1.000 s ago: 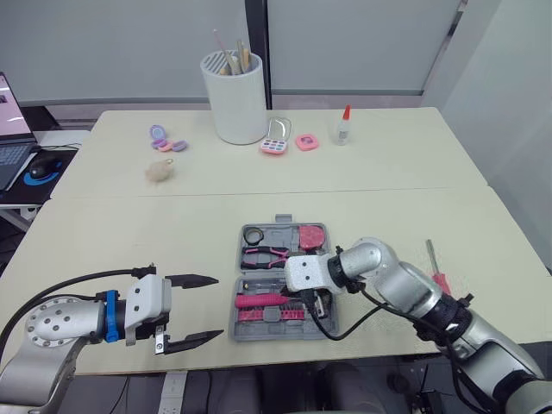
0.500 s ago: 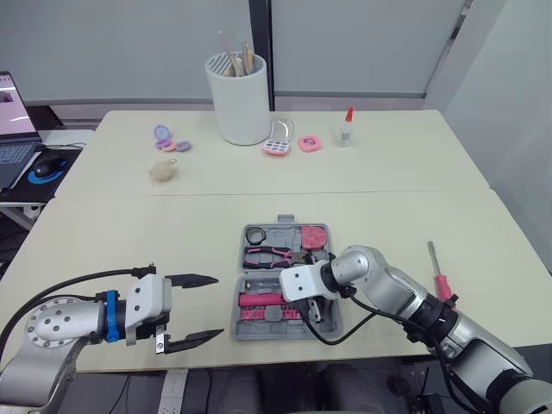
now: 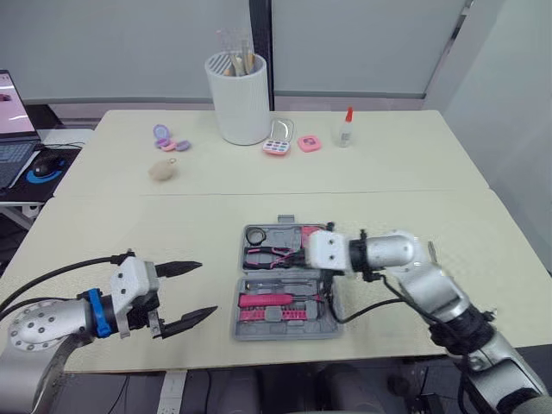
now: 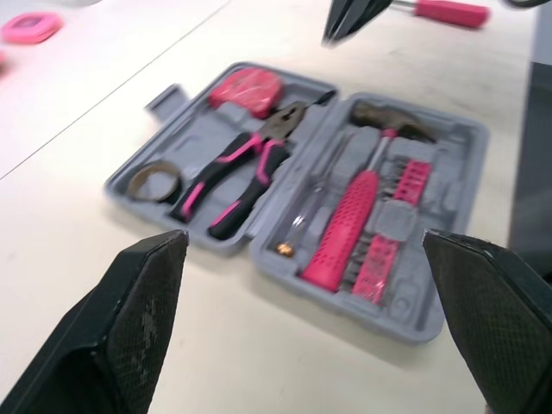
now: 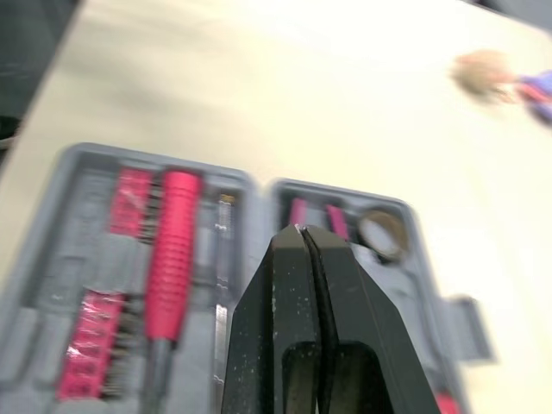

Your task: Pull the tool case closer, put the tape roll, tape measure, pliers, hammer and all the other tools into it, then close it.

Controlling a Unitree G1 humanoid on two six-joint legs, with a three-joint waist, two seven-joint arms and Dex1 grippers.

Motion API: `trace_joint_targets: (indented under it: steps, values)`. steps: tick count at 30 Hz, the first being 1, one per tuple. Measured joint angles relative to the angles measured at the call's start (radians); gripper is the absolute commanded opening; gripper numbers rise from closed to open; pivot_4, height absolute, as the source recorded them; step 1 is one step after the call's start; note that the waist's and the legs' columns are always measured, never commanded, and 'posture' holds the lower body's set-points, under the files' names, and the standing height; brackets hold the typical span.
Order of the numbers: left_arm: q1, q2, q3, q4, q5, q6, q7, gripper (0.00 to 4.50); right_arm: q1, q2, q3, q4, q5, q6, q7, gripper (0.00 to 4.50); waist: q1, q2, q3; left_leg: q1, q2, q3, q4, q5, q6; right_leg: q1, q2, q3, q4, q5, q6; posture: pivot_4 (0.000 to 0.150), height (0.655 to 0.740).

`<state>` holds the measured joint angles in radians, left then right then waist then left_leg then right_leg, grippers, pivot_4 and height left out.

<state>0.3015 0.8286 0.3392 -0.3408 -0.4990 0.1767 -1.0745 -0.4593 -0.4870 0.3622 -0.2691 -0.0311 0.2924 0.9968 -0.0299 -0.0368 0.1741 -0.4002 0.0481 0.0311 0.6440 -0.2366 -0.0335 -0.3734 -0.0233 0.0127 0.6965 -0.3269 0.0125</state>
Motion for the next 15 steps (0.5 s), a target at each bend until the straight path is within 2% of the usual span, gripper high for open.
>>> trace_joint_targets:
  steps: [2, 6, 8, 12, 13, 15]
  values:
    - [0.026, -0.015, 0.031, 0.01, -0.001, 0.01, 0.023, 4.5, 0.071, -0.025, -0.091, -0.044, 0.024, 0.02, -0.038, 0.01, 0.003, 0.0, 0.0, 0.0, 0.0, -0.001, 0.0, 0.0, 0.0, 0.0, 0.0, -0.001, 0.0, 0.0, 0.0, 0.15, 0.7366]
    - [0.123, -0.1, 0.156, 0.111, 0.023, -0.004, 0.115, 4.5, 0.344, -0.192, -0.463, -0.015, 0.067, 0.034, -0.109, 0.01, 0.014, 0.0, 0.0, -0.001, -0.003, 0.002, -0.001, -0.001, 0.001, 0.002, -0.003, 0.001, -0.006, 0.0, 0.0, 0.15, 0.7366]
    - [0.145, -0.141, 0.183, 0.145, 0.036, -0.011, 0.157, 4.5, 0.434, -0.21, -0.599, 0.004, 0.097, 0.019, -0.128, 0.01, 0.013, 0.0, 0.0, 0.0, -0.001, 0.001, -0.001, -0.001, 0.001, 0.002, -0.002, 0.0, -0.006, 0.0, 0.0, 0.15, 0.7366]
    - [0.169, -0.201, 0.206, 0.166, 0.06, -0.05, 0.217, 4.5, 0.609, -0.208, -0.752, 0.007, 0.142, -0.035, -0.147, 0.01, 0.006, -0.001, -0.001, 0.001, 0.001, 0.001, -0.001, -0.001, 0.001, 0.003, 0.001, 0.0, -0.004, 0.0, 0.0, 0.15, 0.7366]
    - [0.178, -0.209, 0.21, 0.174, 0.062, -0.054, 0.223, 4.5, 0.651, -0.207, -0.78, 0.014, 0.151, -0.044, -0.149, 0.41, 0.004, 0.0, -0.001, 0.001, 0.001, 0.001, -0.001, -0.001, 0.001, 0.003, 0.001, 0.001, -0.004, 0.0, 0.0, 0.15, 0.7366]
    - [0.193, -0.219, 0.213, 0.193, 0.062, -0.053, 0.231, 4.5, 0.713, -0.203, -0.84, 0.056, 0.173, -0.042, -0.154, 0.81, 0.002, 0.0, -0.001, 0.001, 0.0, 0.002, -0.001, -0.001, 0.001, 0.003, 0.001, 0.002, -0.005, 0.0, 0.0, 0.15, 0.7366]
